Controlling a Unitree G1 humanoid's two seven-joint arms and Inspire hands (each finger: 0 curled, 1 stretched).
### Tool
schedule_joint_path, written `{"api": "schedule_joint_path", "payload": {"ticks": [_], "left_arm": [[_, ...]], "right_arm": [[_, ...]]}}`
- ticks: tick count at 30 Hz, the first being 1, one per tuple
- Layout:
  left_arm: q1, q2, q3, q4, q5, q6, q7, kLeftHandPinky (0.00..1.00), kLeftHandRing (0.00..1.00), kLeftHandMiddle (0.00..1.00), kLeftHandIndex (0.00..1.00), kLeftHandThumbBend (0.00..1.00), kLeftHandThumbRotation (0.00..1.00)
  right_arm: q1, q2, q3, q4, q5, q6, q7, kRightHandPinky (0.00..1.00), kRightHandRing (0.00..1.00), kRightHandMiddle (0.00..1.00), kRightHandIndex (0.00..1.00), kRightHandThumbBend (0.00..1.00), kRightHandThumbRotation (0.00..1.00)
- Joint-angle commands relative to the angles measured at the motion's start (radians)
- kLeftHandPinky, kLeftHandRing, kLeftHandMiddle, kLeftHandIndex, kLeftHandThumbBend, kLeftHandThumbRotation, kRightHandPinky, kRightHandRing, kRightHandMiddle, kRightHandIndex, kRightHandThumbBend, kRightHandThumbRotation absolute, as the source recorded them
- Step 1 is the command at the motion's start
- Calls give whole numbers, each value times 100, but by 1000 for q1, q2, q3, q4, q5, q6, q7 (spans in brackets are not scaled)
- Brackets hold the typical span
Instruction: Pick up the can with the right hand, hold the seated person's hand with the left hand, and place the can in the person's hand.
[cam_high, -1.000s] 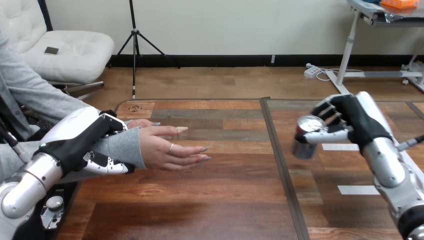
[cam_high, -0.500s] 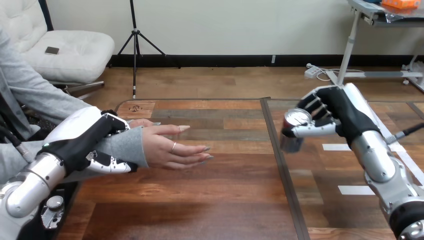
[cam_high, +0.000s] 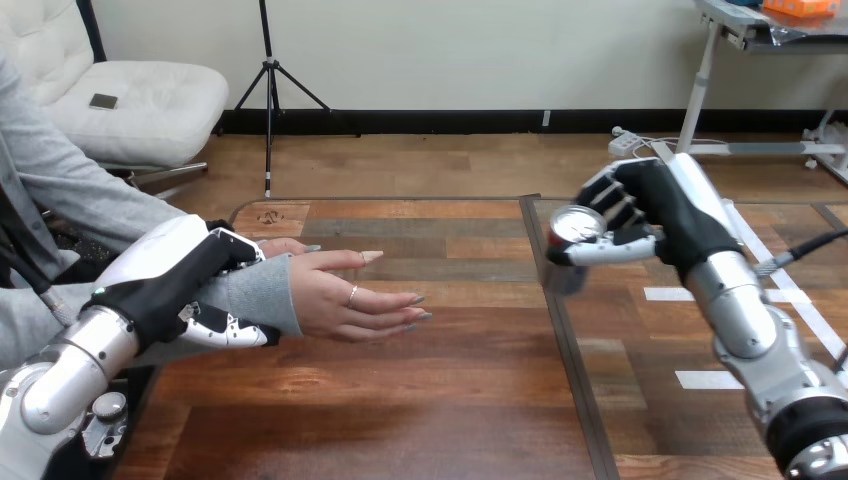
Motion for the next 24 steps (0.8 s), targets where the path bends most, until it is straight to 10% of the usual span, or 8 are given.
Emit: {"api": "schedule_joint_path", "payload": {"ticks": [1,24], "left_arm": [[-135,-54,35,-86,-54,-11,7,22,28,36,43,41,0],[-151,-101,34,-97,-49,5,12,24,29,38,44,39,0]], "right_arm": [[-128,27,3,-79,6,-48,-11,33,35,41,45,71,0],[-146,91,7,-95,19,-37,16,33,36,42,45,70,0]]}}
